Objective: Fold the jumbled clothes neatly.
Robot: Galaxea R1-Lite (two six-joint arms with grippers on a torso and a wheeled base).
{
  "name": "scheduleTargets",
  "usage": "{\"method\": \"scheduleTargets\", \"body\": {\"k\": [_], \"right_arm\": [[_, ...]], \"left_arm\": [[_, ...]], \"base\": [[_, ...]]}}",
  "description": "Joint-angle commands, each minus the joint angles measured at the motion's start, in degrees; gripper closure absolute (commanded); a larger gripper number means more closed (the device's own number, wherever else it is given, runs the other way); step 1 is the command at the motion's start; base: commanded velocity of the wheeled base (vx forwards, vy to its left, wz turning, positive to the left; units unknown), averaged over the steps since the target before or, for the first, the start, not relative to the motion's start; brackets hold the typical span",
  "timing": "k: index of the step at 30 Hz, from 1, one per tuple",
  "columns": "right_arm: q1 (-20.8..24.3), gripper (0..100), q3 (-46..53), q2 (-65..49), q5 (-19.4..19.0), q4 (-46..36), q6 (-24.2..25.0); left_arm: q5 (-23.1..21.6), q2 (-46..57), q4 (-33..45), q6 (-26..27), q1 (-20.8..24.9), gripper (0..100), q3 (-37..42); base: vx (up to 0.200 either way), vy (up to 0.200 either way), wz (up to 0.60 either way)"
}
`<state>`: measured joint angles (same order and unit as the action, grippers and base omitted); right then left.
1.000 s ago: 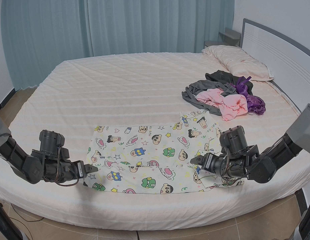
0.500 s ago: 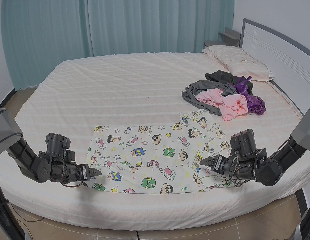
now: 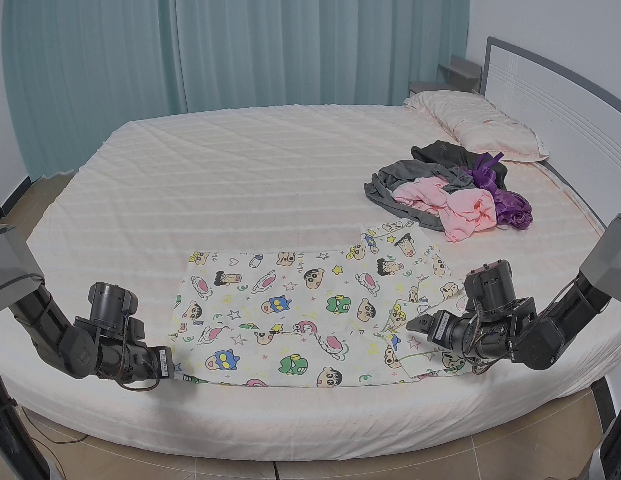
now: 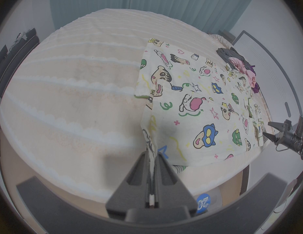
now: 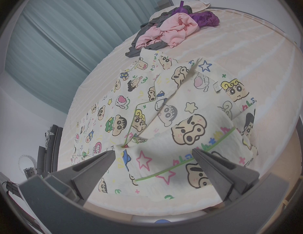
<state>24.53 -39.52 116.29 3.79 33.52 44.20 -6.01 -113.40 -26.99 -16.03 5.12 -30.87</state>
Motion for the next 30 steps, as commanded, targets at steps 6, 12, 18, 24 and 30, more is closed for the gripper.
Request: {"method": "scheduleTargets", "body": {"k": [6,12,18,24,30], "right_arm": [[-0.80,0,-0.03,1.31,-0.01,0.05,0.01],[-0.80,0,-0.12,1.40,-0.01,0.05,0.01],[-0.80,0,0.06,0.70,-0.01,0.05,0.09],[-0.88,0,1.20,-2.82,-0.01,0.05,0.09],[-2.91,0,1.47,-5.37,-0.19,-0.13,-0.43]], "left_arm": [[0.03,2.92,-0.17,0.30,0.24,100,4.59],[0.12,2.65,-0.08,0.12,0.33,100,5.29],[1.62,3.53,-0.26,0.03,0.24,0,5.99],[2.32,8.89,-2.98,-0.14,-0.29,0,5.29],[2.05,12.50,-2.98,-0.93,0.07,0,1.60]], "base": [[0.000,0.000,0.00],[0.000,0.000,0.00],[0.000,0.000,0.00],[0.000,0.000,0.00],[0.000,0.000,0.00]]}}
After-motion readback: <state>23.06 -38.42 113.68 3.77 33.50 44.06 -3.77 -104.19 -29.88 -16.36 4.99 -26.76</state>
